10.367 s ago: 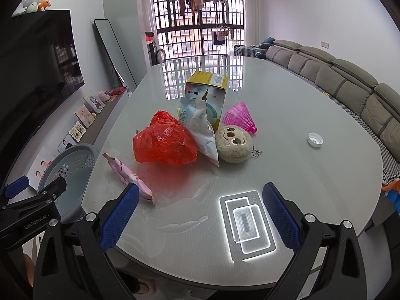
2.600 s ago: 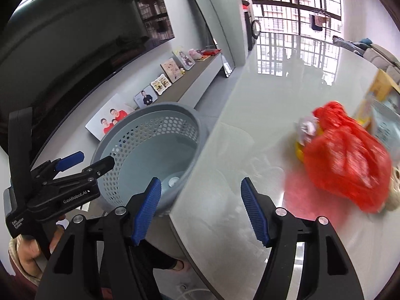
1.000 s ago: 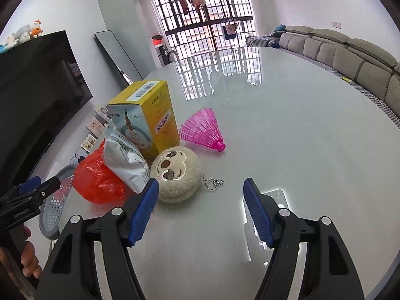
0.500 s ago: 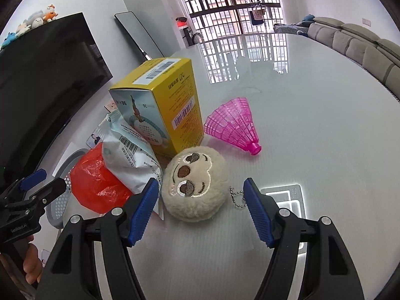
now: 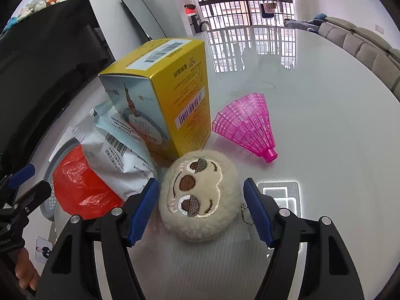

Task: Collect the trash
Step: 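Grasp the plush sloth ball with the right gripper, then grasp the red plastic bag with the left gripper while the right gripper holds the sloth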

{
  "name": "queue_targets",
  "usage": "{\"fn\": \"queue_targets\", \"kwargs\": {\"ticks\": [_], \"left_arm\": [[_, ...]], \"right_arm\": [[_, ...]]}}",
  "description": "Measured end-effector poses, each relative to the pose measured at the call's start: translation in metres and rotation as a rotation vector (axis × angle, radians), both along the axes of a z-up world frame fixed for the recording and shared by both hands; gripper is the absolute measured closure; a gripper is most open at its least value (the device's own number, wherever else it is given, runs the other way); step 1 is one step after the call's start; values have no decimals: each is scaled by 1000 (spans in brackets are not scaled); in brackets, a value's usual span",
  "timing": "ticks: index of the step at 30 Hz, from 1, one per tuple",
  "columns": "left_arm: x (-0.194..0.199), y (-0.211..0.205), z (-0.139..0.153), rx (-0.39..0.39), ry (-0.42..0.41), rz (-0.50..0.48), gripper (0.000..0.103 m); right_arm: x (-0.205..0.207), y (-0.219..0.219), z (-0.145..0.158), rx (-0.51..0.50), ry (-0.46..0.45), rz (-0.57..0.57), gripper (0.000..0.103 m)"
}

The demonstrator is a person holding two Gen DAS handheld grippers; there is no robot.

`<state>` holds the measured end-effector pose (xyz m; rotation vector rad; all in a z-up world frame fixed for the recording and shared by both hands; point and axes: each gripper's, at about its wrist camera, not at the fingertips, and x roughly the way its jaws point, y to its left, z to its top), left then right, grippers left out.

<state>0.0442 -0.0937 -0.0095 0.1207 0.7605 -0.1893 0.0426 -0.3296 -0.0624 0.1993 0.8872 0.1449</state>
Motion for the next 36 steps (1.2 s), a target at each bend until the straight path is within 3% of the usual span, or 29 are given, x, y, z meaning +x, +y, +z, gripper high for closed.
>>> {"fn": "queue_targets", "kwargs": {"ticks": [8,10,17,26,36], "left_arm": [[1,0,-3,-6,13,-2,7],[0,0,-4,-8,17,-4,7],[-4,-2,-1,-15,12,-14,7],[-6,-9,-2,-40,30,-48,7],[-3,-44,1,-63,41,-140,7]], "right_arm": [[5,6,-3,-35,9,0,36],[5,8,-4,-43,5,5,43],[-3,4,-2,-45,-14,-26,46],[-48,-27,1,-21,-42,-161,46],[-78,-43,-7,11,-57,-196,46]]}}
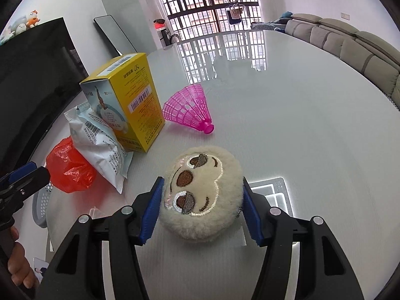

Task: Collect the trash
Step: 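Grasp the red plastic bag with the left gripper while the right gripper holds the sloth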

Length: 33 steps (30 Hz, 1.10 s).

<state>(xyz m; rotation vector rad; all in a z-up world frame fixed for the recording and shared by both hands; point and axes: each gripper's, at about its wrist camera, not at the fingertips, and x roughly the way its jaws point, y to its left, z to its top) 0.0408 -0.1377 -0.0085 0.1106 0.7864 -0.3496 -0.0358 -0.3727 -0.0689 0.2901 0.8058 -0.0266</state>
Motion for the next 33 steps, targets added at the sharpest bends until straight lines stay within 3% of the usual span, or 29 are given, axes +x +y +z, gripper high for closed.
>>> {"fn": "queue_targets", "kwargs": {"ticks": [10,14,16,20,22,27,33], "left_arm": [[28,-13,-18,4,53,22,6],[28,-13,-19,37,10,41,10],[25,-14,-18,45,3,33,36],[24,-11,-19,53,14,32,59],[24,-7,-20,41,27,28,77],[21,2,-16,26,22,27,89],[15,19,6,3,-24,43,90]], "right_arm": [[1,-4,4,54,-11,0,46],[-1,-4,4,62,-13,4,46],[1,-4,4,65,-14,1,46],[-1,-4,5,63,-14,-8,46],[-2,-4,5,63,-11,-13,46],[-8,1,6,59,-5,-19,46],[-17,9,11,58,-5,-17,46]]}}
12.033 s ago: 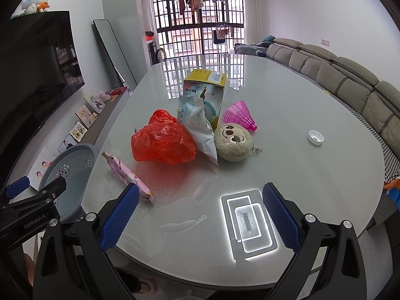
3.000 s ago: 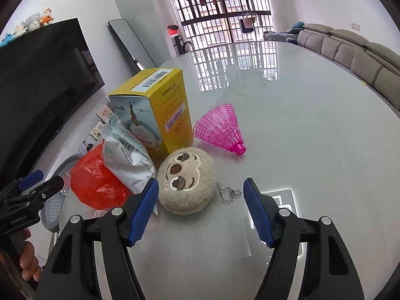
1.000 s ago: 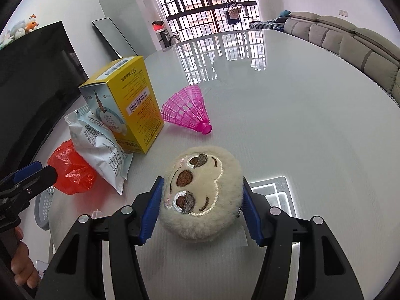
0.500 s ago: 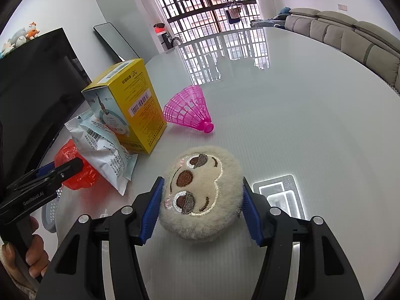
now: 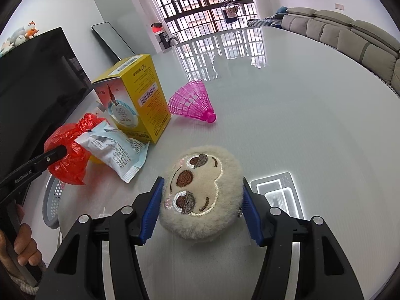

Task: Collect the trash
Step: 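Grasp the red plastic bag with the left gripper while the right gripper holds the sloth, then carry bag and sloth over the grey basket and open both grippers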

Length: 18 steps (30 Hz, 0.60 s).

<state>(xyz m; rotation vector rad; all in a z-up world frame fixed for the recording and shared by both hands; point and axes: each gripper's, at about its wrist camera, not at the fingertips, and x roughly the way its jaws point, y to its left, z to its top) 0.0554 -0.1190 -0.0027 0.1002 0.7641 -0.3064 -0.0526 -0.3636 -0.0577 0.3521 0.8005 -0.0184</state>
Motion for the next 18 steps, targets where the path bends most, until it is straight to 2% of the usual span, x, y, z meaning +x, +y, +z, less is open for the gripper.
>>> {"fn": "queue_targets", "kwargs": {"ticks": [12,18], "left_arm": [[-17,50,21,-20,-58,50,90],[-29,83,25,-28,-77,80,90]], "right_arm": [[-6,41,19,-21,-29,69,46],[-3,77,30,-36,-44,133,46]]}}
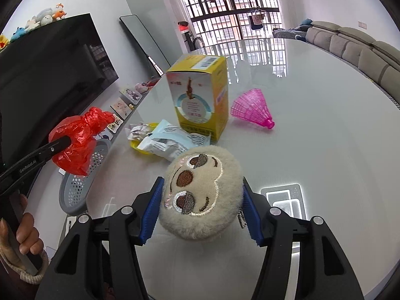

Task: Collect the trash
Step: 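Carry bag and sloth over the grey basket and open both grippers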

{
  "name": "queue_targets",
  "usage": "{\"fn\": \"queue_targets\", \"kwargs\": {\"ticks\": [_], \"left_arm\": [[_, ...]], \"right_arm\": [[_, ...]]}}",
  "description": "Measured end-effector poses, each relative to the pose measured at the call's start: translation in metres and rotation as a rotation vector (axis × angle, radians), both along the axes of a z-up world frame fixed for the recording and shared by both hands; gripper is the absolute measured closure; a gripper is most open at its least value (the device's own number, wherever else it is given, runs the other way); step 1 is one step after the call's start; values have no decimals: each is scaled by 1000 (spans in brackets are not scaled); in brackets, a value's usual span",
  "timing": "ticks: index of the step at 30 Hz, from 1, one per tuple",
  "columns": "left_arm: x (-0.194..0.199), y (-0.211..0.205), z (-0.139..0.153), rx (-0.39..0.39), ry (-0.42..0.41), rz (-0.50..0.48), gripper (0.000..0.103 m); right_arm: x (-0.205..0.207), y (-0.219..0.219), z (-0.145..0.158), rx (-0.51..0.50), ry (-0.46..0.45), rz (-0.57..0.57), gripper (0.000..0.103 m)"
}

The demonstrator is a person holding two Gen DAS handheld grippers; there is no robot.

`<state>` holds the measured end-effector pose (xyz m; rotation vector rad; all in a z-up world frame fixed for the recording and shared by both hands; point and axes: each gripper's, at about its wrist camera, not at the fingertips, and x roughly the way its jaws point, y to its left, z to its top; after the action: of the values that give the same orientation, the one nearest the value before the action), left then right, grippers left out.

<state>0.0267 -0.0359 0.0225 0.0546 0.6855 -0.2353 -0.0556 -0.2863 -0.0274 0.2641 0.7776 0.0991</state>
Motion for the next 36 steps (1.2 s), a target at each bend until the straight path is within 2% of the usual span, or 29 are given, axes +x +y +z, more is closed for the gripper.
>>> {"fn": "queue_targets", "kwargs": {"ticks": [5,24,36], "left_arm": [[-7,27,-1,16,-23,28,90],[17,166,-52,20,69,203,90],[39,210,-89,-4,142,244,90]], "right_arm": [[6,32,5,-5,-2,58,46],[76,201,0,-28,37,375,46],[122,273,-15,-84,70,474,46]]}}
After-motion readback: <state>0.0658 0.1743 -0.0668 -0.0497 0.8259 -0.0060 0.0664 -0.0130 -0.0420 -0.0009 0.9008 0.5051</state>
